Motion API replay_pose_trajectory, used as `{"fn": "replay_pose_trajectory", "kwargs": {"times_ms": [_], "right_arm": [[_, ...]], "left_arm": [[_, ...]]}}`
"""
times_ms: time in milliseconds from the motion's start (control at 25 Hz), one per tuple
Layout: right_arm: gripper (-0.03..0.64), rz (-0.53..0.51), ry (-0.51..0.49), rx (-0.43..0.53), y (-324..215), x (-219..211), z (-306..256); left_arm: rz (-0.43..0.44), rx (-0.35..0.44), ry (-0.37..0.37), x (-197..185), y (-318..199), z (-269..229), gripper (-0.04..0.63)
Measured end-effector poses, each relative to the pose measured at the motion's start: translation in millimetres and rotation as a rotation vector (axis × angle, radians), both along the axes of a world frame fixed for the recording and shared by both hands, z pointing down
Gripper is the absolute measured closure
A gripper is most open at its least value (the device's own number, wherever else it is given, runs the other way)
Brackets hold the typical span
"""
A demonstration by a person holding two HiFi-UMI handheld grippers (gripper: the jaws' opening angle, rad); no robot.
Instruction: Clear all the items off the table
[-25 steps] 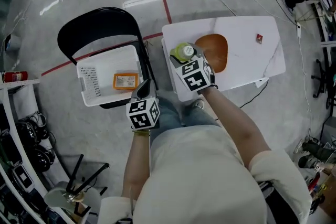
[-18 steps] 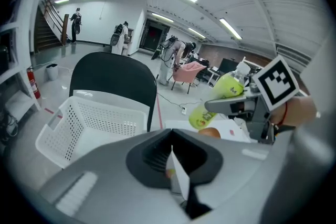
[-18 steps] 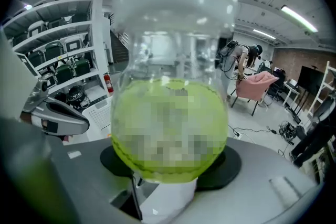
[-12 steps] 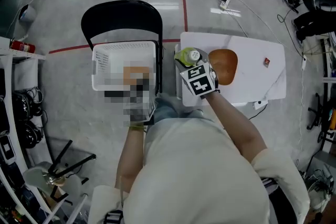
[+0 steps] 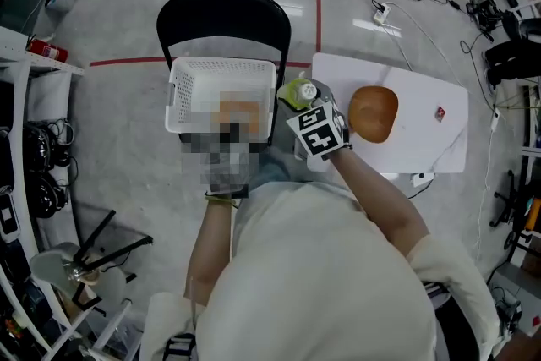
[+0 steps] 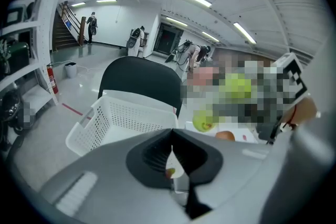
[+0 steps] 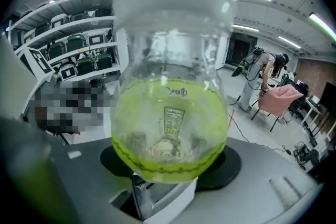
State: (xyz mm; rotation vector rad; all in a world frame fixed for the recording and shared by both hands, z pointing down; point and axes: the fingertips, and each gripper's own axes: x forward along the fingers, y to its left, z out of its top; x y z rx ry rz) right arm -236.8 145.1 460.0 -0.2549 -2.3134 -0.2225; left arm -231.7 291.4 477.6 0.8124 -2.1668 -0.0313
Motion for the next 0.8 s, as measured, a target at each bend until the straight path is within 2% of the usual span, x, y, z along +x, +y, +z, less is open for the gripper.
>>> {"fn": "replay_pose_trajectory", "kwargs": {"times_ms": [240, 800], "right_arm": [[0.331, -0.052, 0.009, -0.004, 31, -23, 3], [0.331, -0.194, 0.050, -0.022, 94, -74, 23]], "left_arm": [[-0.045, 0.000, -0.002, -19, 26, 0, 0.586], [-0.210, -0.009, 0.028, -53, 88, 14, 0.586]]}}
